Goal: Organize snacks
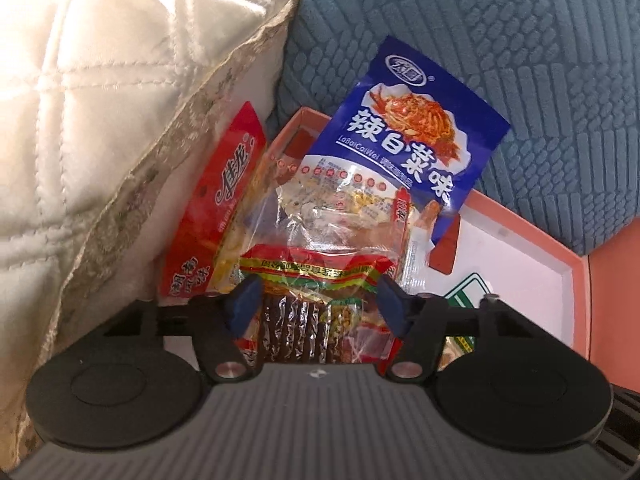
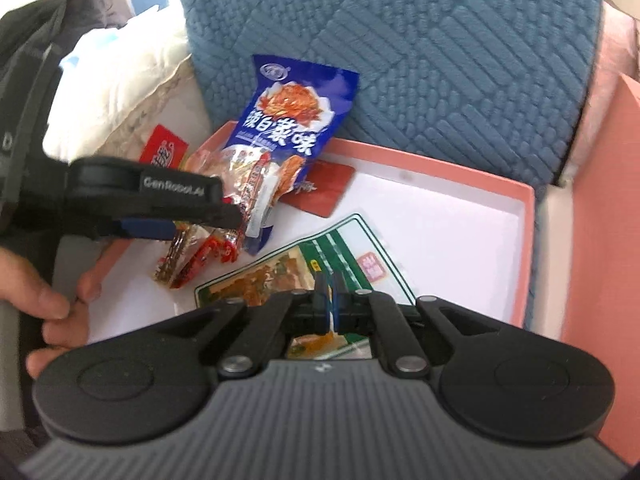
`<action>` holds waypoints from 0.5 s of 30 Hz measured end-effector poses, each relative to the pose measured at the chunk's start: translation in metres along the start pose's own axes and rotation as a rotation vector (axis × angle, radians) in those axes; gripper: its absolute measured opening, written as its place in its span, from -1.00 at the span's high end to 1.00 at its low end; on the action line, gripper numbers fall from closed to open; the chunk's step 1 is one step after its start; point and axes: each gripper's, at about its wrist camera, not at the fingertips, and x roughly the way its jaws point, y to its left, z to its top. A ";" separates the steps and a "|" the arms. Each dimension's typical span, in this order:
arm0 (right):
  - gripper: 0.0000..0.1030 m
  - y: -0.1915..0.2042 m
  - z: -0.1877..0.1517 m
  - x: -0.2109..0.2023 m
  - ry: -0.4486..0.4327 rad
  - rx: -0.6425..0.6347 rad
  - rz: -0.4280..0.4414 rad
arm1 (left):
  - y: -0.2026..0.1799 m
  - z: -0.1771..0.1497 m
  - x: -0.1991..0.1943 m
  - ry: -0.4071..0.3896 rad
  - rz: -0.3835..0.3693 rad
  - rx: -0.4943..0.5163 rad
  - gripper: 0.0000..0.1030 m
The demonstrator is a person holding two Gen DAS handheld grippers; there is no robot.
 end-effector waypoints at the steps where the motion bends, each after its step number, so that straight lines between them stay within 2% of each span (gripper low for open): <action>1: 0.88 -0.001 -0.002 -0.003 0.003 0.003 -0.004 | 0.000 -0.001 0.000 -0.002 -0.001 0.002 -0.25; 5: 0.87 0.001 -0.011 -0.012 0.023 0.014 -0.020 | 0.000 -0.002 -0.004 -0.015 0.004 0.003 -0.15; 7: 0.74 0.003 -0.016 -0.018 0.026 0.026 -0.019 | 0.000 -0.003 -0.005 -0.020 0.004 -0.005 -0.11; 8: 0.39 0.004 -0.019 -0.021 0.024 0.032 -0.015 | 0.002 -0.004 -0.006 -0.020 0.000 -0.013 -0.09; 9: -0.06 0.006 -0.021 -0.025 0.019 0.039 -0.013 | 0.004 -0.005 -0.007 -0.021 -0.003 -0.021 -0.09; 10: -0.20 0.009 -0.024 -0.028 0.008 0.046 -0.007 | 0.006 -0.006 -0.009 -0.023 -0.006 -0.028 -0.07; 13: -0.19 0.018 -0.030 -0.035 -0.003 0.054 -0.002 | 0.012 -0.008 -0.014 -0.023 -0.024 -0.059 -0.04; 15: -0.19 0.023 -0.034 -0.037 -0.011 0.070 -0.051 | 0.016 -0.010 -0.018 -0.027 -0.040 -0.088 -0.04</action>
